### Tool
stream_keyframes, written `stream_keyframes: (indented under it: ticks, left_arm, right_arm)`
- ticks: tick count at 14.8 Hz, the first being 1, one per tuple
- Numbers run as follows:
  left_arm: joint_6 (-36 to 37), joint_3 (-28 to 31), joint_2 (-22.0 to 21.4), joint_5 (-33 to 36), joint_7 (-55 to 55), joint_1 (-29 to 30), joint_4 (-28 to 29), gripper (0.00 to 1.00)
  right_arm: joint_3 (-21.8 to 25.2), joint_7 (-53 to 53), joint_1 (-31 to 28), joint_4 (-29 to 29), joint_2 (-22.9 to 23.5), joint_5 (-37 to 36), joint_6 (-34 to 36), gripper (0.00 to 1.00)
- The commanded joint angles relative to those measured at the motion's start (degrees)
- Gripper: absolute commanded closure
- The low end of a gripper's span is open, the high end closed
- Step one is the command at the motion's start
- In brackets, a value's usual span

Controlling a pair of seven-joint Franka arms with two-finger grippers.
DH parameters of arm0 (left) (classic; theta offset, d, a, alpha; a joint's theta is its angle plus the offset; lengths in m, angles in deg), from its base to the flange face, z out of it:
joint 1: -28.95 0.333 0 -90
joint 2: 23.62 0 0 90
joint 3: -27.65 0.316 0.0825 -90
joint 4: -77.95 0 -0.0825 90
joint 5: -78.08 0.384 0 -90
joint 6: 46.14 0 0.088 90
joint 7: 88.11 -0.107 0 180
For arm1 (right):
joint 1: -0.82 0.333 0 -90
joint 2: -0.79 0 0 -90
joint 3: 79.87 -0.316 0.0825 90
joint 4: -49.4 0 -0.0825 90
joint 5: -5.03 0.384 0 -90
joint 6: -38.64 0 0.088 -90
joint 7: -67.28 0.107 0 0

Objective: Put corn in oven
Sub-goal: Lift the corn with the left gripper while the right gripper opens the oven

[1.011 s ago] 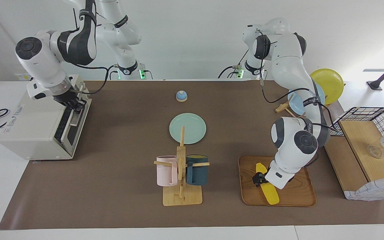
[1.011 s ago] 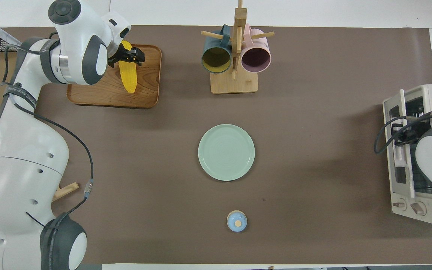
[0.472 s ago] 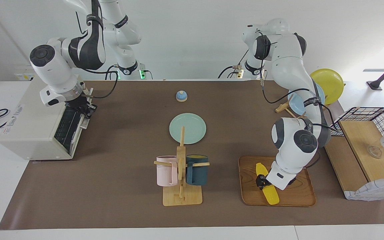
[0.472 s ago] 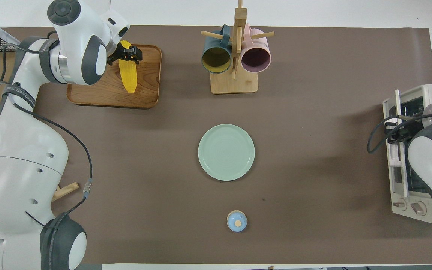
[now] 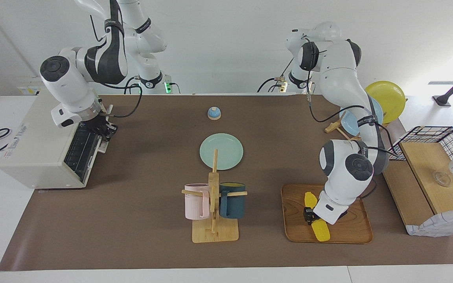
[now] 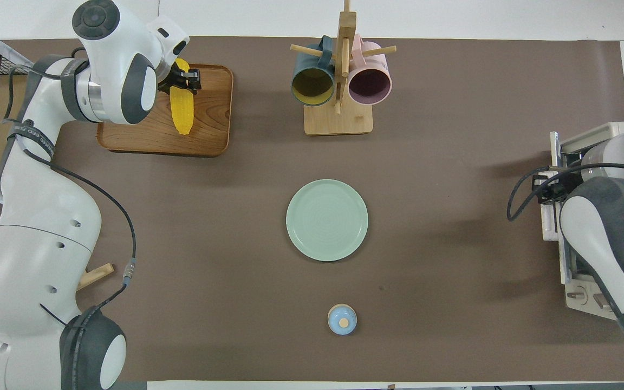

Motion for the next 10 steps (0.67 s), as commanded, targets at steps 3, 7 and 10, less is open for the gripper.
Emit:
stream_keyframes:
  ticks: [3, 7, 10]
  left_arm:
    - [4.2, 0.4, -12.5, -2.0, 4.6, -1.2, 10.0, 1.0]
    - [3.0, 0.1, -28.2, -2.3, 8.9, -3.4, 28.0, 1.0]
    - [3.5, 0.1, -34.3, -2.4, 15.6, -8.6, 35.3, 1.0]
  right_arm:
    - [0.6, -0.4, 0.1, 0.4, 4.3, -1.1, -6.1, 1.0]
    - [0.6, -0.4, 0.8, 2.4, 4.4, -1.1, -8.6, 1.0]
    - [0.6, -0.5, 1.3, 3.0, 5.8, -1.1, -11.0, 1.0]
